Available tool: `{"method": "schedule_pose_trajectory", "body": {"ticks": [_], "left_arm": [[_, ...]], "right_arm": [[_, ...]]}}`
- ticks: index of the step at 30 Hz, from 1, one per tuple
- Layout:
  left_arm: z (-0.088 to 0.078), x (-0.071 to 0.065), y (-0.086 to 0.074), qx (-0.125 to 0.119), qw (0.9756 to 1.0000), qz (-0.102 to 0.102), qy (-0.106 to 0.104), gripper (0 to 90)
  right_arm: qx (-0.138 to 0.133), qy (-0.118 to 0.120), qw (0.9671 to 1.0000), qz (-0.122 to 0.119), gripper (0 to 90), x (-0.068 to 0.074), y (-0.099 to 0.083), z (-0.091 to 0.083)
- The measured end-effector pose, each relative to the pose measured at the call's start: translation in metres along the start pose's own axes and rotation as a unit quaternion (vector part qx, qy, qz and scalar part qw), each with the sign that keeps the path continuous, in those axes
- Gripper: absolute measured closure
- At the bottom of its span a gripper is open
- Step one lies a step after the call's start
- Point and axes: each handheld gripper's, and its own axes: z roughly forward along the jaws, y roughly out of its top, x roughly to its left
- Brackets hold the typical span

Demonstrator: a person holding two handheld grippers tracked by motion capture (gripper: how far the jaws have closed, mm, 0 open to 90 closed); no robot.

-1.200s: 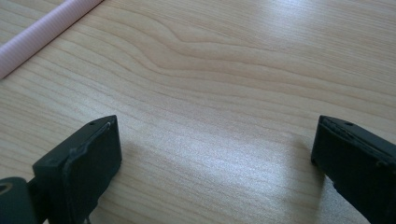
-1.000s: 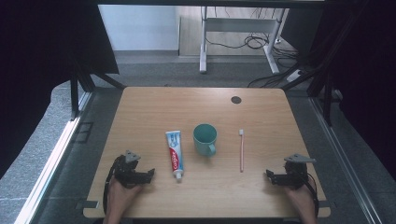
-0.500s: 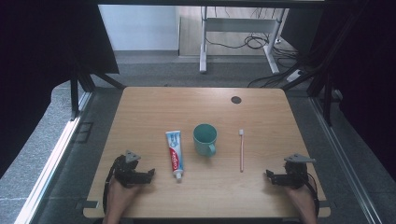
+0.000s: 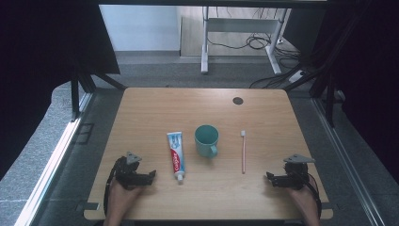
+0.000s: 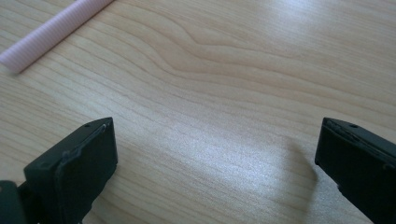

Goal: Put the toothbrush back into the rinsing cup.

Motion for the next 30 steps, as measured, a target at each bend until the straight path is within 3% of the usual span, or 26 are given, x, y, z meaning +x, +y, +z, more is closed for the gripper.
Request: {"method": "schedule_pose_trajectory", "body": {"ticks": [13,30], "left_arm": [[0.0,-0.001,0.0,0.0,1.0,-0.002,0.001,0.0],[0.0,-0.001,0.0,-0.001,1.0,-0.003,0.003,0.0]], "right_arm": [[-0.009,0.011,0.9999,-0.001,0.0,0.001,0.012,-0.007],[0.01,0.036,0.9993,-0.002,0.0,0.0,0.03,-0.01]]}}
